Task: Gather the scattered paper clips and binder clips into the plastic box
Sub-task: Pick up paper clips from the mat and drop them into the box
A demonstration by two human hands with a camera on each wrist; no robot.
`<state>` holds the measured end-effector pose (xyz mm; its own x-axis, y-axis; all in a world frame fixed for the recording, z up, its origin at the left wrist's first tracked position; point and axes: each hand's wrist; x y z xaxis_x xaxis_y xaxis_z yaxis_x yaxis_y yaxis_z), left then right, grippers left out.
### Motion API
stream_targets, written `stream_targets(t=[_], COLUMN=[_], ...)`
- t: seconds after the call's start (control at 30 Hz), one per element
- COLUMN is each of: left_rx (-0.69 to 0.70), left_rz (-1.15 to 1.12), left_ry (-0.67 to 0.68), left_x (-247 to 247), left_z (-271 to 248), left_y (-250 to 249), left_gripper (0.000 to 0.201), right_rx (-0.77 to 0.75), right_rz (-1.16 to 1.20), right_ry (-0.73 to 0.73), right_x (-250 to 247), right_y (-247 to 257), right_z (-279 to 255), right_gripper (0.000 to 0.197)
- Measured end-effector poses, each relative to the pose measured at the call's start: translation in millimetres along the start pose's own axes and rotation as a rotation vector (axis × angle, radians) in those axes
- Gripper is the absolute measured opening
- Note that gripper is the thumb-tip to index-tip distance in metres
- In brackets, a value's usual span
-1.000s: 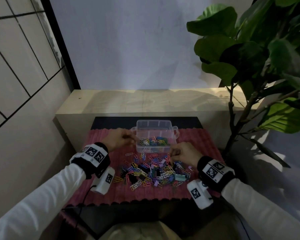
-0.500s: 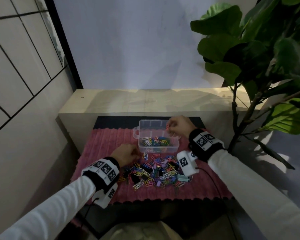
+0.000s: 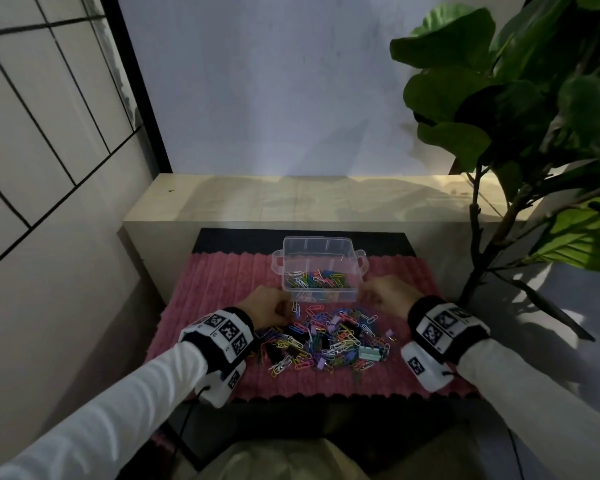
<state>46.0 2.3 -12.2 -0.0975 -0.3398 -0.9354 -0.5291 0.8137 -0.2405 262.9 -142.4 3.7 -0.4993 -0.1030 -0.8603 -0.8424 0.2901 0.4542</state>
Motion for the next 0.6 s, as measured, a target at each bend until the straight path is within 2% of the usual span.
stream_targets(t=[0.1,0.17,0.27,0.4,0.5,0.6], left_rx=[-0.001,-0.002,-0.007,0.029,0.036,0.031], left_rz=[-0.038,-0.059,-0.051,-0.052,-0.081,-0.115], left_ry=[0.024,0.056,0.086,0.115,0.100,0.035], left_x=[-2.5,-2.7,-2.8,-3.2,-5.3,-8.7], left_z=[-0.7,-1.4,-1.2,-0.2,0.8,-0.8], left_y=[-2.7,-2.3,-0.1,-1.7,0.9,6.4], left_gripper=[0.033,0.034,0.032,0.023,0.019,0.017], right_rx=[-0.045,-0.063,-0.090,-0.188,-0.128,-0.074], right_rz=[-0.114,-0.133,-0.131,-0.088,0.058,0.275], right_ry=[0.131,0.174,0.167,0.043,-0.046,-0.116], right_x=[6.1,8.8,14.1,21.6,11.8,-2.6], right_y=[3.5,5.8,4.7,1.2,-3.0,-5.3], right_z=[-1.2,-1.8,-3.7,-6.2,-4.9,-2.8], right_gripper=[0.052,0.060,0.048,0.024,0.015,0.014])
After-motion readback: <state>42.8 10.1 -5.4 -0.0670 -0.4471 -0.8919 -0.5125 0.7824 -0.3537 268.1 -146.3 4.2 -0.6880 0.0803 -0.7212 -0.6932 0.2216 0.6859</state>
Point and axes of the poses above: each hand's wrist, its own z-axis towards the middle knuckle, its own x-axis out of the palm, y = z × x, and after that the axes turned 7 degrees about z, right-handed
